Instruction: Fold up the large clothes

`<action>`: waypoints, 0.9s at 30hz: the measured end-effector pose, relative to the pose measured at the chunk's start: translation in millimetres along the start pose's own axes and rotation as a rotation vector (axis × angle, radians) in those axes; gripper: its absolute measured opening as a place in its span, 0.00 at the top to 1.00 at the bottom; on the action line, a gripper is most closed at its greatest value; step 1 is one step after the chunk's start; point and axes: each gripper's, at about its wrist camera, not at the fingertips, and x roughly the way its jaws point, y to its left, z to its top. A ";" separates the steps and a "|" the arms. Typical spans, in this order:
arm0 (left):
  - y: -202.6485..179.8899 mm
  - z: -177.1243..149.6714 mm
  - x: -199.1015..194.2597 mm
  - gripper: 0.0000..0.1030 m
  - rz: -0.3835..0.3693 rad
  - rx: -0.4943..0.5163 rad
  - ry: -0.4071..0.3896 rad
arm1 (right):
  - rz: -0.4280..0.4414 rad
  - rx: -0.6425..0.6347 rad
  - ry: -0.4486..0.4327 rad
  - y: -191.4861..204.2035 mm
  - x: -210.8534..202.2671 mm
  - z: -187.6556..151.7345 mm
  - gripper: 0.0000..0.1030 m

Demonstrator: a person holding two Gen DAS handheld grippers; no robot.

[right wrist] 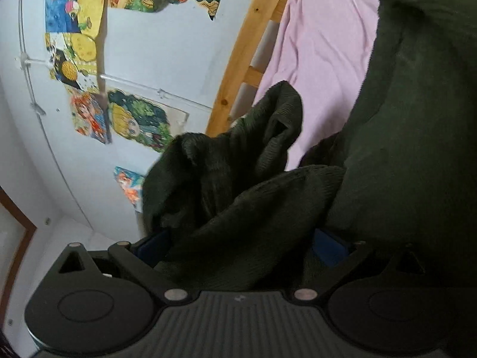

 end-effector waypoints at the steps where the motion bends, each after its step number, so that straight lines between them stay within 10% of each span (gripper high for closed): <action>1: -1.2 -0.6 -0.6 0.91 0.002 0.011 0.000 | 0.021 0.011 -0.010 -0.7 -0.4 -0.2 0.00; 9: -15.8 -4.2 2.8 0.90 0.032 0.138 0.017 | 0.134 0.097 -0.097 -7.2 -4.2 3.0 0.00; 15: -22.2 -2.7 0.5 0.90 0.019 0.182 0.022 | -0.050 -0.050 0.003 19.3 29.4 27.8 0.00; 19: -24.1 3.9 -3.5 0.90 0.004 0.183 0.004 | -0.193 -0.220 0.008 51.5 30.1 31.5 0.52; 27: -64.8 30.8 6.6 0.90 -0.143 0.137 -0.085 | -0.389 -0.483 -0.016 111.8 -39.5 32.4 0.64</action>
